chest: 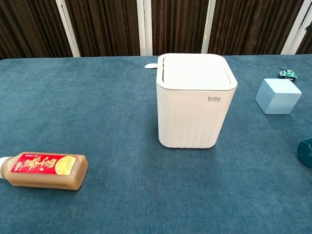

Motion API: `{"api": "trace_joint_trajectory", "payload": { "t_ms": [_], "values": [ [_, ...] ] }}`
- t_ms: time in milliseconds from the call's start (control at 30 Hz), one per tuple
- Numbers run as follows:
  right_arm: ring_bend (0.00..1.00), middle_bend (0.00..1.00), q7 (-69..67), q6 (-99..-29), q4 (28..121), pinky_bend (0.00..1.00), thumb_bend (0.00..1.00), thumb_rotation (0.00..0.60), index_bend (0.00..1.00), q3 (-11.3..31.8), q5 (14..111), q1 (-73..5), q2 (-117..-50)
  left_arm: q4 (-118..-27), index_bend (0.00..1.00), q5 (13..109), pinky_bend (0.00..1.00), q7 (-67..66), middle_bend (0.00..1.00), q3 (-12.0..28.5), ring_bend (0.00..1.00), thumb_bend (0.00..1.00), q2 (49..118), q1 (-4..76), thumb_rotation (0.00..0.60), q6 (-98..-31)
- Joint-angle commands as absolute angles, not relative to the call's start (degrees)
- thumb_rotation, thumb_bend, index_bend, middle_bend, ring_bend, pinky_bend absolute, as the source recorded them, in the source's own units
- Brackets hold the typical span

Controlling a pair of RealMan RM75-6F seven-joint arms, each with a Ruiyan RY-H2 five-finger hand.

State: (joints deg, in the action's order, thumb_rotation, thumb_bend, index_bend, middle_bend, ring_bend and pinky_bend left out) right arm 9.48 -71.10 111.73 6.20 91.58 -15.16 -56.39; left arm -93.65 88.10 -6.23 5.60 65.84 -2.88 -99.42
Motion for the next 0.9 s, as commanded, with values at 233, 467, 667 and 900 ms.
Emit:
{"api": "trace_joint_trajectory", "payload": {
  "t_ms": [233,467,667,900],
  "values": [
    [0.85,0.82,21.1,-58.9,120.0,0.73,0.72,0.6,0.08,7.0,84.4,-22.4,-54.7,-93.6,0.1,87.7,0.0,-6.6,0.01,5.8,0.0,0.02,66.2,-2.9,0.6,-99.5],
    [0.85,0.82,26.8,-56.2,122.9,0.73,0.72,0.6,0.08,8.4,77.9,-25.7,-55.8,-94.2,0.1,86.8,0.0,-6.7,0.01,6.0,0.0,0.02,66.0,-2.9,0.6,-98.8],
    [0.85,0.82,30.3,-55.3,124.2,0.73,0.72,0.6,0.08,9.2,73.8,-28.2,-57.3,-94.6,0.1,86.6,0.0,-7.1,0.01,5.9,0.0,0.02,66.0,-2.7,0.6,-98.3],
    [0.85,0.82,34.2,-54.7,125.2,0.73,0.72,0.6,0.08,9.1,69.9,-30.8,-59.2,-94.8,0.1,86.2,0.0,-7.3,0.01,6.0,0.0,0.02,65.9,-2.7,0.6,-98.1]
  ]
}}
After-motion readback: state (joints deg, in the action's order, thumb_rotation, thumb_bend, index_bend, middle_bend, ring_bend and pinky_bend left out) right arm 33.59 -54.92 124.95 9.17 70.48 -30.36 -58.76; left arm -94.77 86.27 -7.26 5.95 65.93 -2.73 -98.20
